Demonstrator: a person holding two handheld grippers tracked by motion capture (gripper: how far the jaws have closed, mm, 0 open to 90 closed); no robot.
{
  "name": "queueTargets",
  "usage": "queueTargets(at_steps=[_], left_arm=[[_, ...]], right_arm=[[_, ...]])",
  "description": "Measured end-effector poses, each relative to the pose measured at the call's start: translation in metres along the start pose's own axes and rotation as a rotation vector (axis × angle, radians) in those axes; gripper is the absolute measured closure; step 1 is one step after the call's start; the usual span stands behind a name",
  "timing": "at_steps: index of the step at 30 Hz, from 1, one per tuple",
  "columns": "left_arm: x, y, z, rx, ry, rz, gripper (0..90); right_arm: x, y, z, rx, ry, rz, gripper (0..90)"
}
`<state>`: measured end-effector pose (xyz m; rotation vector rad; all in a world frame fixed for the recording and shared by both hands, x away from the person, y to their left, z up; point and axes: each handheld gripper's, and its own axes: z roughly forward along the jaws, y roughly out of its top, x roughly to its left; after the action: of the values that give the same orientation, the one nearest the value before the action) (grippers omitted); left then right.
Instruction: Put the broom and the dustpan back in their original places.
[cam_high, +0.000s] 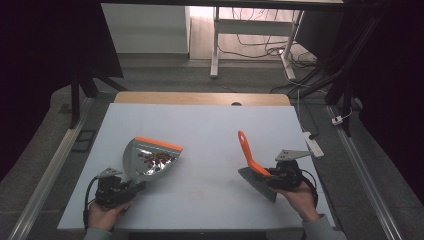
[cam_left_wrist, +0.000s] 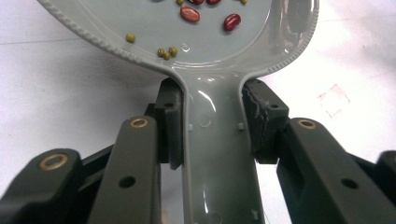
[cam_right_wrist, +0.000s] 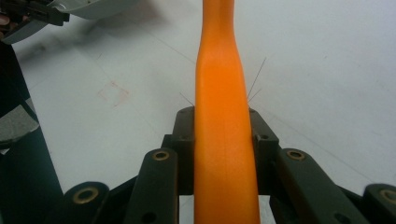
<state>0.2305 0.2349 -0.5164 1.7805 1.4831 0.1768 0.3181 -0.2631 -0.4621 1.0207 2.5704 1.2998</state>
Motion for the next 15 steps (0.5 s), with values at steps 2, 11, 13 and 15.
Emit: queueTargets(at_steps=[2,11,13,15], left_arm=[[0.0,0.0,0.001,-0.006,0.013,-0.015,61.8],[0.001,0.001,0.007,-0.018,0.062,-0.074,61.8],[0.001,0.001,0.008,-0.02,0.073,-0.082,61.9],[0.001,0.002,0.009,-0.024,0.078,-0.091,61.8]], right_arm=[[-0.001,-0.002,0.0,0.006,0.004,0.01,70.5],[-0.006,-0.009,-0.002,0.04,0.01,0.058,70.5],[-0.008,-0.011,-0.002,0.052,0.011,0.065,70.5],[-0.01,-0.013,-0.001,0.062,0.013,0.078,70.5]])
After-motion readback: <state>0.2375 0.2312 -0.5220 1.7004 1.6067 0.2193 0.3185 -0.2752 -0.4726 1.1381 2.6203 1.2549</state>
